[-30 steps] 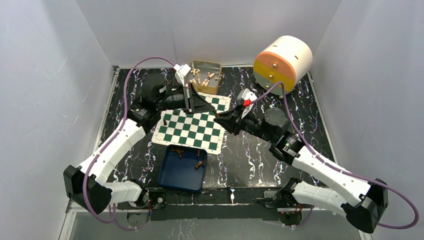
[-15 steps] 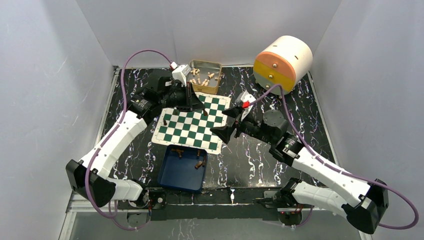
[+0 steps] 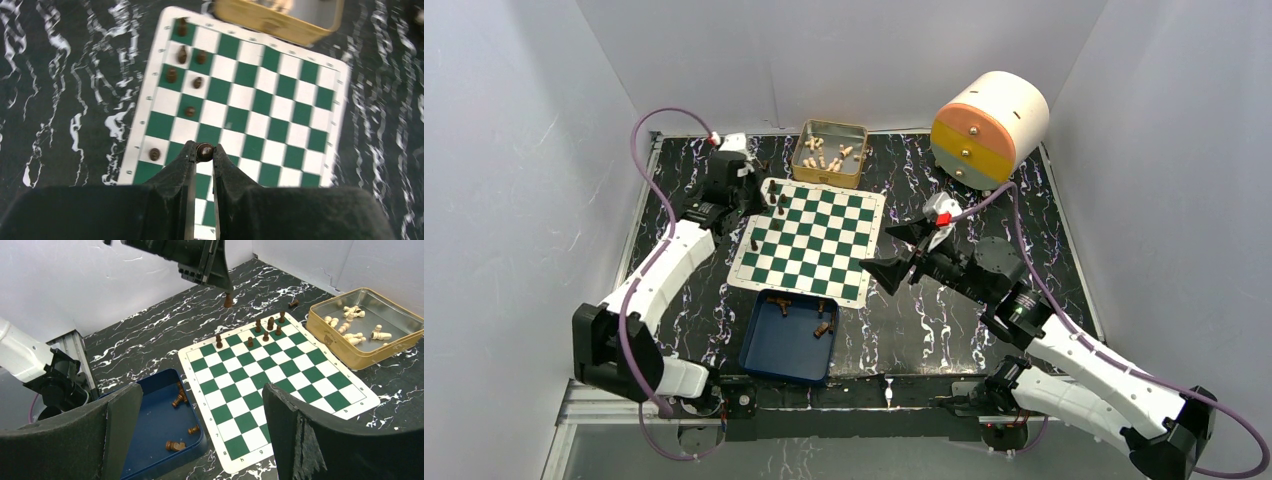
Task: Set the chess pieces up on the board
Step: Place the chess piece on the chessboard.
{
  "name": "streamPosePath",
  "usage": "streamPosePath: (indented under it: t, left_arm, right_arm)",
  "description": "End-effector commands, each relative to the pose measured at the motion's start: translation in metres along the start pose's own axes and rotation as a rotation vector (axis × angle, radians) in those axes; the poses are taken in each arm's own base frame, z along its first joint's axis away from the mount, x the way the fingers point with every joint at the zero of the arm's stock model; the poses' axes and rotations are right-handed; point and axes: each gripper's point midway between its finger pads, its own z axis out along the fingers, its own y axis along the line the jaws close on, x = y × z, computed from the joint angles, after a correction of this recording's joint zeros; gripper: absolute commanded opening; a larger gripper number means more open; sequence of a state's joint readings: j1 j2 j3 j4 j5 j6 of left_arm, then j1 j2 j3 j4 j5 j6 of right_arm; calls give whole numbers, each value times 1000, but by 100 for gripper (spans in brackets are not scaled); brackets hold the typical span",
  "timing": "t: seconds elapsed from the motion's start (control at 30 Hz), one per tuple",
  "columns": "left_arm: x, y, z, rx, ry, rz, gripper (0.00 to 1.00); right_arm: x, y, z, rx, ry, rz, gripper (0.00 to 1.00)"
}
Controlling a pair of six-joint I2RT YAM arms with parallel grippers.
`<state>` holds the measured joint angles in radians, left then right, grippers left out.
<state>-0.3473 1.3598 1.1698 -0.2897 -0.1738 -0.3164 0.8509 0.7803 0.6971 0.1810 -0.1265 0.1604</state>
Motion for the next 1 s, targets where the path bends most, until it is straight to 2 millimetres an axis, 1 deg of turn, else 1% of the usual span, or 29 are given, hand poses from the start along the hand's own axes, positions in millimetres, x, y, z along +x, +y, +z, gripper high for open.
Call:
streamPosePath:
  t: [0.0, 0.13, 0.23, 0.33, 0.47, 0.6, 0.83, 0.97]
  left_arm:
    - [0, 34, 34, -43, -54, -162, 0]
    - [25, 39, 64, -32, 0, -178, 0]
    - [35, 43, 78, -45, 8, -177, 0]
    - [46, 48, 87, -58, 24, -173, 0]
    - [58, 51, 93, -68, 49, -167, 0]
    - [64, 58, 97, -88, 57, -148, 0]
    - [72, 68, 99, -114, 59, -170, 0]
    - [79, 70, 101, -124, 79, -163, 0]
  right_arm:
    - [-16, -1, -5, 22, -66, -2, 99]
    - [-20, 0, -8, 20, -76, -6, 99]
    - [-22, 1, -10, 16, -81, -4, 99]
    - [-25, 2, -11, 12, -85, -3, 99]
    - [-27, 1, -12, 22, -87, -6, 99]
    - [-27, 1, -12, 22, -86, -6, 99]
    - [-28, 1, -10, 22, -86, -5, 99]
    - [-28, 1, -9, 21, -84, -4, 99]
